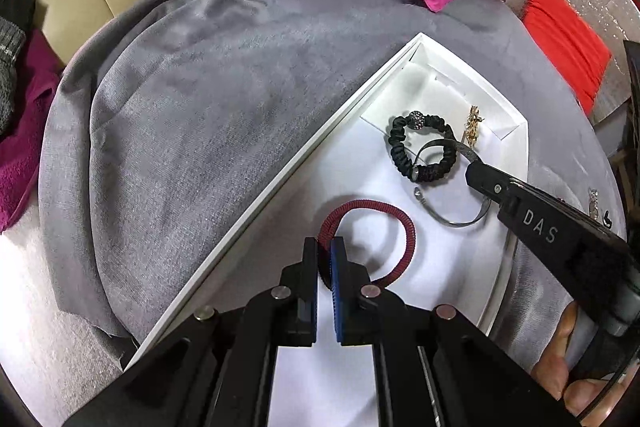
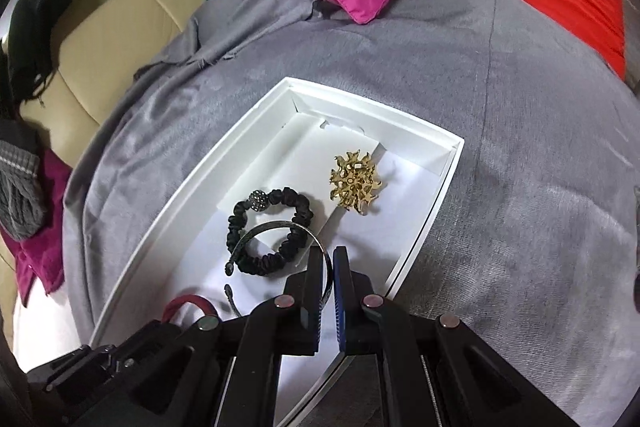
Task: Organize jewelry
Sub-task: 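Carry red hair tie and silver bangle into the white box and release both, then move both tools back toward the remaining jewelry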
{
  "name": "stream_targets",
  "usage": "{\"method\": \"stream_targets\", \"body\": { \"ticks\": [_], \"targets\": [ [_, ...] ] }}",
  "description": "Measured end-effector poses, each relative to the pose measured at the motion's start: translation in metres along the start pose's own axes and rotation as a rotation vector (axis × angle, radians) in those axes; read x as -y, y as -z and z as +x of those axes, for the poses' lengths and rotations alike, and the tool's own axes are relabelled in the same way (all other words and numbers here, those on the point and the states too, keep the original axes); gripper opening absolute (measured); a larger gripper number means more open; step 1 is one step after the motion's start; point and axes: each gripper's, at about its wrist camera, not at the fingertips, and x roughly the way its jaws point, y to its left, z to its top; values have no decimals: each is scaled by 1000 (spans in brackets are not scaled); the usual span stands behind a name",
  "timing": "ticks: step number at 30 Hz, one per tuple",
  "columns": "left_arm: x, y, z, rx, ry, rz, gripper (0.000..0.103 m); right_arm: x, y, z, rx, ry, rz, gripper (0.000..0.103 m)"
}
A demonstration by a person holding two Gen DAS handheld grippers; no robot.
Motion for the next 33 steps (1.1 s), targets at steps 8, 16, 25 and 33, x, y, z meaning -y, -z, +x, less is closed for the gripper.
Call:
{"method": "stream_targets", "body": {
  "ticks": [8, 16, 25, 33],
  "targets": [
    [1, -1, -4, 6, 2, -2, 6, 7, -4, -4, -25, -49, 42, 12],
    [13, 3, -28, 104, -24, 48, 6, 24, 1, -46, 74, -97, 82, 20],
    [71, 19, -61, 280, 42, 198, 14, 109, 38, -110, 190, -60, 221, 20],
    [162, 49, -62, 286, 161, 403, 37, 234, 92, -163, 271, 27, 408, 20]
  ]
}}
